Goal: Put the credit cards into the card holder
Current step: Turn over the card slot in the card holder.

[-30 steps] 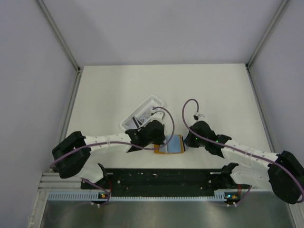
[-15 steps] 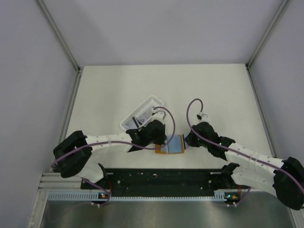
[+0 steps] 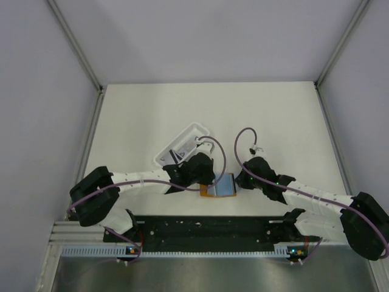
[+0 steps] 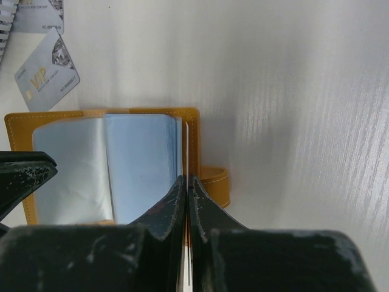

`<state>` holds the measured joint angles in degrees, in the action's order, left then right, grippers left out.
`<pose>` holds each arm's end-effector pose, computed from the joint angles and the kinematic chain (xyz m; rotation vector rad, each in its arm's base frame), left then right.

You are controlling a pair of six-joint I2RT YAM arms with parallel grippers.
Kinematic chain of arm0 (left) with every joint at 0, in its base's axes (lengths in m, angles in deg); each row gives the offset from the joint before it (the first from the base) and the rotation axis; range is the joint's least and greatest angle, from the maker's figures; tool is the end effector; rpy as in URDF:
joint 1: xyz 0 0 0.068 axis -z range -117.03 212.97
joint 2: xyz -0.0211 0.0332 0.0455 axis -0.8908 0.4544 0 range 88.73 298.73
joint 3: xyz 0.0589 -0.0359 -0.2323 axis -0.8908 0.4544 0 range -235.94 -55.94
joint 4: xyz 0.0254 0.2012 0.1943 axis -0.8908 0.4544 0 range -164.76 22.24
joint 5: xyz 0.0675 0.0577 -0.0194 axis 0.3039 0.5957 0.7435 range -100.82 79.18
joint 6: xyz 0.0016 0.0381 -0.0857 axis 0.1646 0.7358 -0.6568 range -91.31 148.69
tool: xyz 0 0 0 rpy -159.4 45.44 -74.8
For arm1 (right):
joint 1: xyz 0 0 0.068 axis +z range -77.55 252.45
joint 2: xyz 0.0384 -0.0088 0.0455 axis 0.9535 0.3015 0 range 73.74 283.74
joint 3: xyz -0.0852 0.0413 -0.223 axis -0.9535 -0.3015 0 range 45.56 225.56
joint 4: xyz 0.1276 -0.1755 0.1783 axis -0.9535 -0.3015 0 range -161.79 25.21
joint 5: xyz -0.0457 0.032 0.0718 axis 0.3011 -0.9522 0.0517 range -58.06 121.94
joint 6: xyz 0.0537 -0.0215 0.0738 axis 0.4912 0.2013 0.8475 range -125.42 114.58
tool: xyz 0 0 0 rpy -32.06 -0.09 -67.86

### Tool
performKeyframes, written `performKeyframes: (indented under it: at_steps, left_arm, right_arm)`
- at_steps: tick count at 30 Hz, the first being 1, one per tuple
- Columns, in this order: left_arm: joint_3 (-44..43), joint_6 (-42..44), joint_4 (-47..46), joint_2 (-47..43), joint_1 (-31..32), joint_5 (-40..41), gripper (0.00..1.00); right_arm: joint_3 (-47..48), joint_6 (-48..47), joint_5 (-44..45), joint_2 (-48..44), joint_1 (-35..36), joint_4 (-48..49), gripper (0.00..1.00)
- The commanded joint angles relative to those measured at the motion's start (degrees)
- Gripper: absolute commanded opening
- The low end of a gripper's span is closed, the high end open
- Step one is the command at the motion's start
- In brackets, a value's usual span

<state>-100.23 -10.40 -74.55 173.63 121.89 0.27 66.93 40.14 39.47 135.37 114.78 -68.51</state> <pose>0.1992 -0.2989 0.1149 0.3027 2.3407 -0.6643 0.2032 0.1700 0.0824 0.1353 2.4080 0.5960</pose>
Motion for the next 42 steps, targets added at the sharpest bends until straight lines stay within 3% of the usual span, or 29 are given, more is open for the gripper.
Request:
performKeyframes:
  at_steps: [1,11,20,26,42]
  left_arm:
    - [-2.81,0.68,-3.54,0.87,0.58,-2.21,0.0]
    - [-5.28,2.18,-8.29,7.37,5.15,-3.19,0.0]
    - [-3.78,-2.13,-14.27,12.65,5.6,-2.04,0.0]
    - [-2.82,-3.1,-13.49,14.59,5.33,-1.08,0.0]
    - [10.45,-6.43,-9.08,7.39,3.22,2.53,0.0]
  right_arm:
    - [-0.01,-0.12,3.01,1.22,0.83,-1.36,0.0]
    - [0.35,-0.91,6.62,1.92,2.41,-5.24,0.0]
    - [-1.33,0.32,6.01,1.22,2.5,-4.62,0.0]
    - [-1.59,0.32,6.09,1.13,2.5,-4.71,0.0]
    - [-3.43,1.37,7.06,1.48,2.41,-4.71,0.0]
